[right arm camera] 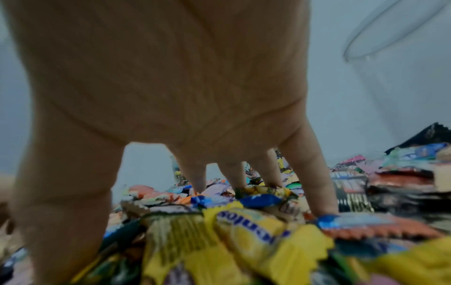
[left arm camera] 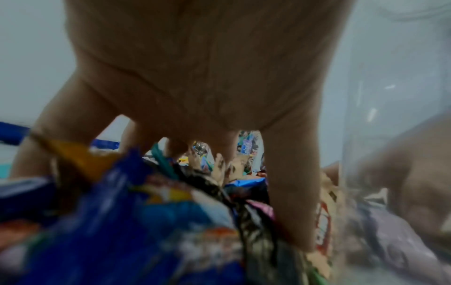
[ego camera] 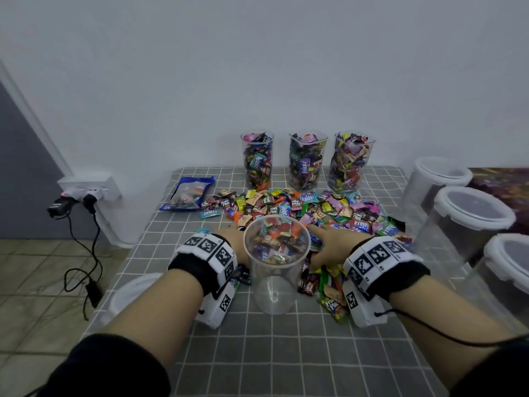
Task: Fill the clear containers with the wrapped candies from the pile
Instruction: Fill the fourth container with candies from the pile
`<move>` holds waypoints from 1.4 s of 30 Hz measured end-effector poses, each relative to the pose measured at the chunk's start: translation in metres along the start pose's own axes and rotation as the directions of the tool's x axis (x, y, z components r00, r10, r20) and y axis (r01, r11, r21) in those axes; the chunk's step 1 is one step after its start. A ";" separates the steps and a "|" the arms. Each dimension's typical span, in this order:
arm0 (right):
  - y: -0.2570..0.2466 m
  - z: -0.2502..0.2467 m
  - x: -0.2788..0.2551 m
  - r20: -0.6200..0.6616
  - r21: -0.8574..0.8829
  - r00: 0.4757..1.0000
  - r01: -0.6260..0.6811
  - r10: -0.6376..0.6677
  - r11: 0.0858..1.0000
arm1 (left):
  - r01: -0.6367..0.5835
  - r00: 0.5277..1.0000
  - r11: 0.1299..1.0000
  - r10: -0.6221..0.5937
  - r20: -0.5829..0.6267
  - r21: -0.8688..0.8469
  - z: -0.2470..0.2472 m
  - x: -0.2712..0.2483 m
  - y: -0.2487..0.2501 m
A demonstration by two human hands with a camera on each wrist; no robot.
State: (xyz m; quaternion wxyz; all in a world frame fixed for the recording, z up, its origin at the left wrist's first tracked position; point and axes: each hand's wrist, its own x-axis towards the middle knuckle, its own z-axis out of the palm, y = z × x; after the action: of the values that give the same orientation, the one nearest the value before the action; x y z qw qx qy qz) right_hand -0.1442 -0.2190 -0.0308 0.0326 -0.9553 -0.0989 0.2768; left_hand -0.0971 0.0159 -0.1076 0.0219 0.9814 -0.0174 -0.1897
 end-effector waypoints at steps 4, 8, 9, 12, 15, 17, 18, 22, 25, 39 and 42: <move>-0.002 0.008 0.003 -0.007 -0.087 1.000 0.006 -0.007 0.996 | -0.045 0.999 0.993 0.046 -0.007 0.108 -0.021 -0.047 0.014; -0.003 0.014 0.003 -0.076 -0.129 0.997 0.011 -0.021 0.992 | -0.044 0.996 0.997 0.049 -0.069 0.070 -0.021 -0.054 0.015; -0.004 0.014 0.002 -0.100 -0.141 0.994 0.021 -0.035 0.990 | -0.040 0.996 0.997 0.044 -0.072 0.067 -0.021 -0.055 0.015; -0.006 0.013 0.000 -0.156 -0.171 0.986 0.037 -0.065 0.985 | -0.033 0.994 0.997 0.041 -0.104 0.076 -0.024 -0.058 0.016; -0.007 0.013 -0.004 -0.223 -0.158 0.973 0.031 -0.066 0.987 | -0.031 0.987 0.997 0.043 -0.156 0.077 -0.024 -0.061 0.017; -0.008 0.014 -0.006 -0.270 -0.137 0.960 0.037 -0.073 0.990 | -0.014 0.984 0.997 0.027 -0.178 0.070 -0.026 -0.065 0.018; -0.009 0.014 -0.007 -0.290 -0.129 0.954 0.037 -0.074 0.991 | -0.012 0.980 0.998 0.025 -0.199 0.063 -0.027 -0.067 0.018; -0.010 0.014 -0.009 -0.348 -0.084 0.937 0.017 -0.046 0.996 | 0.011 0.963 0.998 0.005 -0.269 0.059 -0.029 -0.077 0.020; -0.009 0.014 -0.008 -0.363 -0.056 0.931 0.002 -0.022 0.998 | 0.013 0.952 1.000 -0.009 -0.305 0.011 -0.031 -0.082 0.021; -0.001 0.010 -0.033 -0.511 0.241 0.857 0.066 0.069 0.968 | -0.005 0.894 0.993 -0.050 -0.445 -0.120 -0.038 -0.102 0.017; 0.001 0.008 -0.038 -0.560 0.329 0.825 0.134 0.078 0.935 | -0.005 0.885 0.990 -0.061 -0.461 -0.141 -0.039 -0.106 0.016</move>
State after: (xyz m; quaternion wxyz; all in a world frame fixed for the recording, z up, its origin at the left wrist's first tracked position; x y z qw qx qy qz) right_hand -0.1802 -0.2283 -0.0179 0.2357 -0.9706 -0.0475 -0.0054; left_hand -0.1814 0.0054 -0.0311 0.0906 0.9945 0.0159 0.0492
